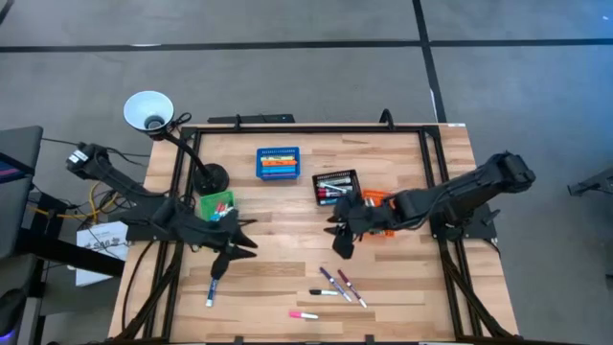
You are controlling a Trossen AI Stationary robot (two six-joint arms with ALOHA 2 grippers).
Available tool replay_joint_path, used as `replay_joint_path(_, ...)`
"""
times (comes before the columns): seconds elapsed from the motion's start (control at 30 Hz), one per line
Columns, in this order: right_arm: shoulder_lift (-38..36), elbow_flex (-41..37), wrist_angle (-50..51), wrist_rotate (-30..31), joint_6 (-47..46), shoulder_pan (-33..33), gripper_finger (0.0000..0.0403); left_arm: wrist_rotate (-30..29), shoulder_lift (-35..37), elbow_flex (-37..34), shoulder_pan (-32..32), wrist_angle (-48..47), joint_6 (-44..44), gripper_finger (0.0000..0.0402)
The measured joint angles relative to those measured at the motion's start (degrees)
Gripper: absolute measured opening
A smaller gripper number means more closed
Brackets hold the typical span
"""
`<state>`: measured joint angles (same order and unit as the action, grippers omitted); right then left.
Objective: Pick & Place Markers
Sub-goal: Put the dark blue marker pen into the black basket
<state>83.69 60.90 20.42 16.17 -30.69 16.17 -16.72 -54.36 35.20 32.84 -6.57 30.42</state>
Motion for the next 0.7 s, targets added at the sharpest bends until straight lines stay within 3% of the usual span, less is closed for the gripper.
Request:
replay_joint_path(0.13,4.1,0.0,-6.1,0.2,5.0,0.1,0.0128,-0.2,-6.3,9.3,-0.3,-19.1,8.3,0.0115)
replay_joint_path(0.23,6.3,0.0,-8.5,-1.0,7.2,-0.6,0.0129,7.5,-10.9,13.0,-0.7,-28.5,20.2,0.0115)
replay_joint_path(0.33,7.5,0.0,-9.1,-2.8,7.2,-1.8,0.0130,15.6,-15.3,12.8,0.5,-30.7,32.9,0.0115)
replay_joint_path(0.5,7.5,0.0,-8.9,-5.6,7.2,-3.7,0.0128,25.1,-22.2,12.2,4.8,-32.4,45.1,0.0115)
replay_joint_path(0.7,7.4,0.0,-9.0,-6.1,7.2,-3.8,0.0129,27.0,-26.8,11.9,9.1,-33.3,55.7,0.0115)
